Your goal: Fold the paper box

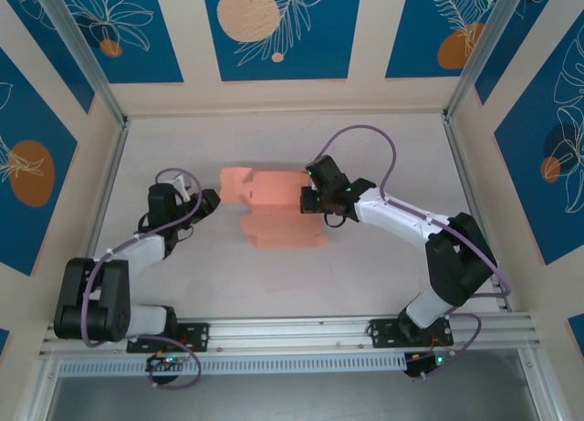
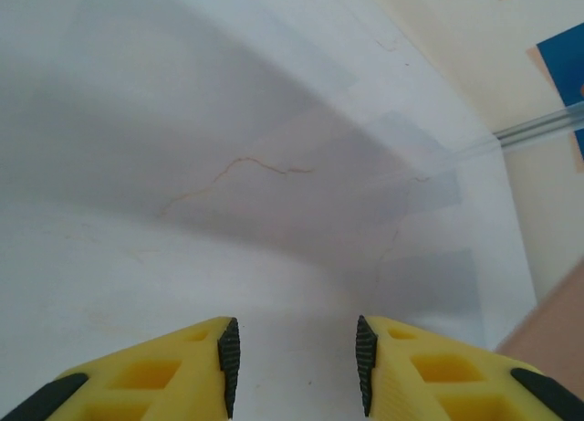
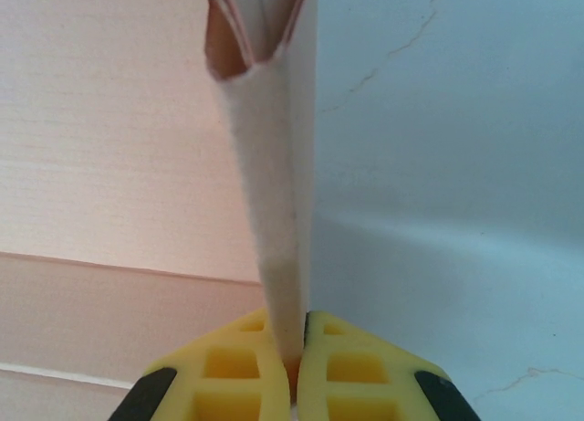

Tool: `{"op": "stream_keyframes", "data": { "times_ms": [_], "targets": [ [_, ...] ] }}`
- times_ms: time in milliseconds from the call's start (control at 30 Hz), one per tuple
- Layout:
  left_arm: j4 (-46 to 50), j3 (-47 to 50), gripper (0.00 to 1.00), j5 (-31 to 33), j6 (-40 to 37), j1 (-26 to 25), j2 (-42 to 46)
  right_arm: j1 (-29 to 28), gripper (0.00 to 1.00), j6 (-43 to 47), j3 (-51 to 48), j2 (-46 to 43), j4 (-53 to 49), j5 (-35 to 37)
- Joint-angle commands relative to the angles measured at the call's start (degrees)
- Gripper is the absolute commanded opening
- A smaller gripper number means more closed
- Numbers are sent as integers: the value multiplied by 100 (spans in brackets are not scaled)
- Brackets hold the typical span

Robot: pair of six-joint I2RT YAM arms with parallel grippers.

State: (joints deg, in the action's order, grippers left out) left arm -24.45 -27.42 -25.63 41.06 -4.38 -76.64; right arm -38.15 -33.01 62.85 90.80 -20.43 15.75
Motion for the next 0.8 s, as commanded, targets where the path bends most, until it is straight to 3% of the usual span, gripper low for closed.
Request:
{"op": "stream_keyframes", "data": {
  "times_ms": [0,567,767],
  "targets": [
    [-640,-106,40,-422,133,-290,-74,-51,6,-47,55,151,-70,-201],
    [-1055,32,41,-350,551,-1118,24,-52,5,-169,245,499,-96,-188],
    [-778,-68,49,-389,311,-1401,-11,-52,5,-201,228,506,-71,-160]
  ]
}}
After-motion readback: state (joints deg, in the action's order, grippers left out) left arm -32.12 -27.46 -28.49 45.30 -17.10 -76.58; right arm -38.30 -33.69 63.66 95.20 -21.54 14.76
